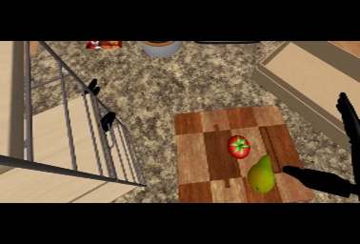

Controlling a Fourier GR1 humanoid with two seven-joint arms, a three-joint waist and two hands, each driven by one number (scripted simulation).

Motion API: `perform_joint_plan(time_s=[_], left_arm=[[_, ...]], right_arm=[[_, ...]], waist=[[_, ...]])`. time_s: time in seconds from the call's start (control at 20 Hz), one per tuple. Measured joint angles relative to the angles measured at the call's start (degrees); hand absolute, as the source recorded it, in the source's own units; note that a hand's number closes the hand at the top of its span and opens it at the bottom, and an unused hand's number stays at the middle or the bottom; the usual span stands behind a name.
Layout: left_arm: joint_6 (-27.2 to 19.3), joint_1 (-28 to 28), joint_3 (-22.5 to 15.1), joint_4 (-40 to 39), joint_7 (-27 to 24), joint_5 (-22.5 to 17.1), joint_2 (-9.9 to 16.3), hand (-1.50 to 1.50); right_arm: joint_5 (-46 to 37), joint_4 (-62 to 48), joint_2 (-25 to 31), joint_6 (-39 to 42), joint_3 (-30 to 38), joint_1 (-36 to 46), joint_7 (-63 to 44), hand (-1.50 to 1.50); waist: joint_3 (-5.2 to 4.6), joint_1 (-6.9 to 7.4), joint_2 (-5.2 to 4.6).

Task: Pick the tomato from the cutting board and place it in the cardboard box

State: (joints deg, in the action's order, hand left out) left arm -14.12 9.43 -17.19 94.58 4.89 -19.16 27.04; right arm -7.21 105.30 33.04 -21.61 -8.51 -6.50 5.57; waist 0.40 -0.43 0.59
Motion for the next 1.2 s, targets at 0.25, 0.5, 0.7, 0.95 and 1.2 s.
perform_joint_plan(time_s=[0.25,0.5,0.7,0.95,1.2], left_arm=[[1.9,1.1,0.1,-0.4,0.0,-0.4,-0.5,0.00],[2.9,2.7,-0.3,-1.2,0.6,-0.5,-1.6,0.00],[4.1,3.2,-0.2,-1.7,0.5,-0.9,-2.0,0.00],[4.9,3.2,0.2,-2.0,0.4,-0.9,-2.5,0.00],[5.6,2.8,0.7,-1.7,1.1,-1.5,-2.6,0.00]], right_arm=[[-8.3,2.6,8.5,4.7,-3.1,-2.1,-13.2,-1.50],[-12.5,6.1,12.7,12.0,-7.3,-0.4,-28.6,-1.50],[-13.2,8.8,13.0,17.5,-10.7,2.5,-40.2,-1.50],[-10.8,11.2,10.5,23.6,-14.0,7.6,-53.3,-1.50],[-9.8,11.1,7.6,27.1,-16.7,12.3,-61.5,-1.50]], waist=[[-0.40,1.17,-0.28],[-0.39,2.71,-0.61],[-0.20,3.32,-0.69],[0.02,3.47,-0.62],[0.09,3.26,-0.62]])
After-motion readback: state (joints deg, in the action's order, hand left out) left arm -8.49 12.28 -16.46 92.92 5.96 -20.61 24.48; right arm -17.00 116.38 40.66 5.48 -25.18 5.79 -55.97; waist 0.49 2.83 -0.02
